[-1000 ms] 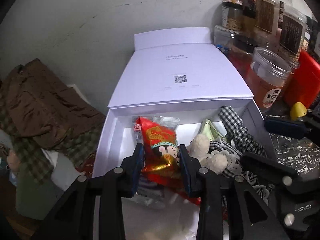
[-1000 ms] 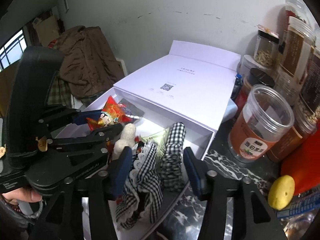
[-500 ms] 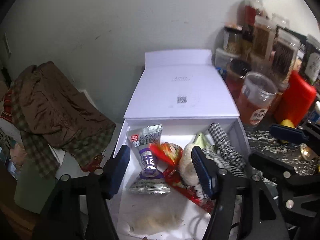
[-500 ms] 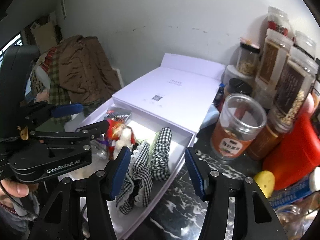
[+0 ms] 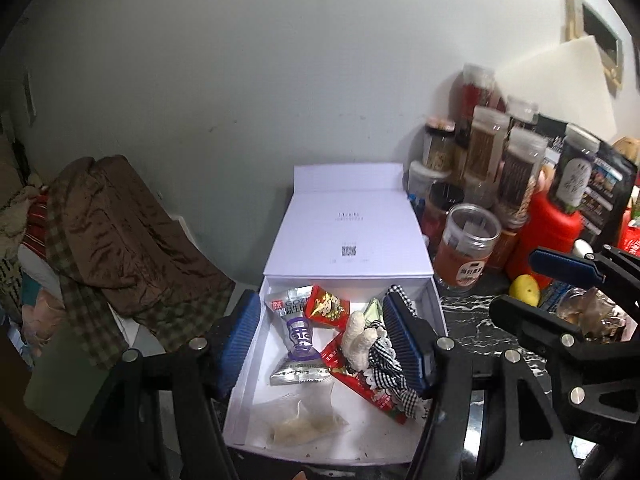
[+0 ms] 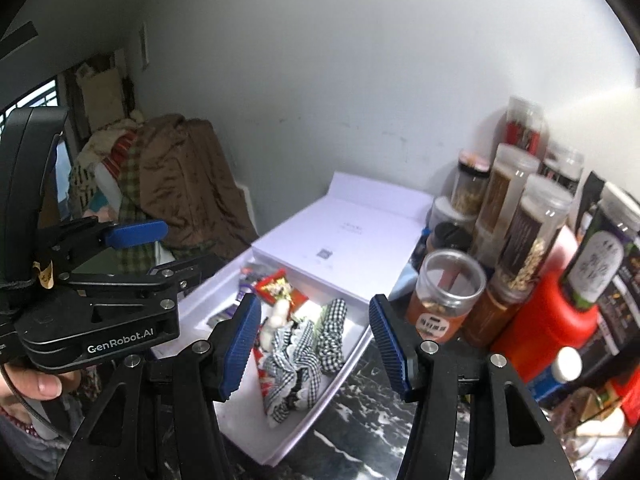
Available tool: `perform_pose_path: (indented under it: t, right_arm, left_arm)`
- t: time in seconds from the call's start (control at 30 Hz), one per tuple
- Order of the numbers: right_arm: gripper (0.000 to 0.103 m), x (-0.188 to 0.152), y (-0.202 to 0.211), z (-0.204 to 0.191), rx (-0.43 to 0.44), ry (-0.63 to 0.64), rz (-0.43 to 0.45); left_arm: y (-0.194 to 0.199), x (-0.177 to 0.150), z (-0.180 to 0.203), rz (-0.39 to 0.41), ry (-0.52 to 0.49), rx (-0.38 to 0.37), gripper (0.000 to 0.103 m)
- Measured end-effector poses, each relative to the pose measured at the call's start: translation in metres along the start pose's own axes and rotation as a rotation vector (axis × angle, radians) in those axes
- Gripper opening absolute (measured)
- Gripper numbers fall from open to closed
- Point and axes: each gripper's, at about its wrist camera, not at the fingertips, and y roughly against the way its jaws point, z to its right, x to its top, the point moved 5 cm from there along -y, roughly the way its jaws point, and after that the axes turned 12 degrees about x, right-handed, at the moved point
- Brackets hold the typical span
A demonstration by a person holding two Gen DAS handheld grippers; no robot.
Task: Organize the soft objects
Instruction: 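Withdraw both open tools from the box toward the clear cable bag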
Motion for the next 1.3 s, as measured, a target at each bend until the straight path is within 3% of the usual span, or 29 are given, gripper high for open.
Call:
perform_pose_path:
  t: [0.37,0.63,0.83,0.93,1.3]
  right_arm:
    - [0.061,0.004,0.059,-0.022,-0.003,0.029,0.107]
    - [0.065,-0.014,0.095,-0.037,0.009,0.033,0.152]
    - [0.067,-0.035,0.114,-0.049,0.016,0.028,0.162]
    - [0.067,-0.047,0.121,-0.054,0.021,0.025,0.159]
    - [0.067,-0.097,0.127,-0.072,0.048,-0.013,0.111]
  left_arm:
    - [0.073,0.005,-0.007,0.115,0.010,-0.007,0.063]
    - [0.114,-0.009,-0.010,0.169,0.023,-0.023,0.063]
    - [0.136,-0.028,-0.009,0.168,0.022,-0.032,0.066]
    - [0.143,-0.038,-0.008,0.170,0.025,-0.034,0.076]
    - [0.149,-0.090,-0.004,0.104,0.001,-0.104,0.076]
